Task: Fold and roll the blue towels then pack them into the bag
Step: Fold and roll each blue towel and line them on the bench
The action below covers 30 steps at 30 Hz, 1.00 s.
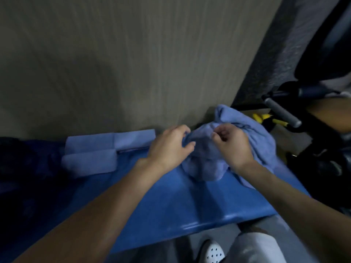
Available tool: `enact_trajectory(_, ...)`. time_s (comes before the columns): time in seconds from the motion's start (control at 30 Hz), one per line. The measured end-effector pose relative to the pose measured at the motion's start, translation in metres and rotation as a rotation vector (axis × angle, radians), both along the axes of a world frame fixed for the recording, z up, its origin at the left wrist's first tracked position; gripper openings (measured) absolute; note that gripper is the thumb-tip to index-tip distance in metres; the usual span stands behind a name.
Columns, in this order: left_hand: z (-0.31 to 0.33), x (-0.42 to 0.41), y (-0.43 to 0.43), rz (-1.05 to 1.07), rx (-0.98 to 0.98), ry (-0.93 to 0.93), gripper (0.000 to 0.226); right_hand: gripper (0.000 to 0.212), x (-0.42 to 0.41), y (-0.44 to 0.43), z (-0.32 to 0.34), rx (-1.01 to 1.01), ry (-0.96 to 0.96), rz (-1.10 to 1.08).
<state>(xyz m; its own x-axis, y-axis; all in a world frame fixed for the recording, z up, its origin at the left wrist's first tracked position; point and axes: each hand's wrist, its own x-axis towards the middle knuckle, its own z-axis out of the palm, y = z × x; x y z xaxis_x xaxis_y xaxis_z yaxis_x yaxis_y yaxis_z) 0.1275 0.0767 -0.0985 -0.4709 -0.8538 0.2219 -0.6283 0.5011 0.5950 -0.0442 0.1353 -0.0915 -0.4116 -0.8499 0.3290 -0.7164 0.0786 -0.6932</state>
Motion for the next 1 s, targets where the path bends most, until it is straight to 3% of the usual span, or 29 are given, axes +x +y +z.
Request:
enact_trajectory(0.1, 0.003, -0.058, -0.006, -0.084, -0.025, -0.038, 0.036, 0.004, -0.051, 0.011, 0.001, 0.019, -0.019, -0.084)
enact_trajectory(0.27, 0.003, -0.130, -0.018, -0.138, -0.111, -0.065, 0.047, 0.028, -0.109, 0.011, -0.003, 0.126, 0.112, -0.253)
enact_trajectory(0.37, 0.004, -0.161, -0.034, -0.157, -0.165, -0.119, 0.049, 0.040, -0.125, 0.005, -0.002, 0.273, 0.097, -0.258)
enact_trajectory(0.47, 0.001, -0.178, -0.050, -0.197, -0.186, -0.201, 0.051, 0.019, -0.132, -0.003, -0.005, 0.271, 0.069, -0.200)
enact_trajectory(0.53, 0.000, -0.183, -0.054, -0.200, -0.234, -0.261, 0.034, 0.012, -0.134, -0.007, -0.007, 0.230, 0.046, -0.201)
enact_trajectory(0.63, 0.005, -0.183, -0.053, -0.184, -0.245, -0.144, 0.009, 0.016, -0.135, -0.007, -0.003, 0.132, -0.033, -0.217)
enact_trajectory(0.87, 0.070, -0.145, -0.036, -0.216, -0.341, 0.177, 0.018, 0.010, -0.114, -0.003, 0.038, -0.177, -0.150, -0.068)
enact_trajectory(0.97, 0.098, -0.118, -0.032, -0.193, -0.400, 0.242, 0.019, 0.003, -0.089, -0.001, 0.061, -0.207, -0.125, 0.018)
enact_trajectory(1.0, 0.107, -0.108, -0.030, -0.168, -0.429, 0.254, 0.019, 0.010, -0.081, 0.000, 0.069, -0.194, -0.091, 0.034)
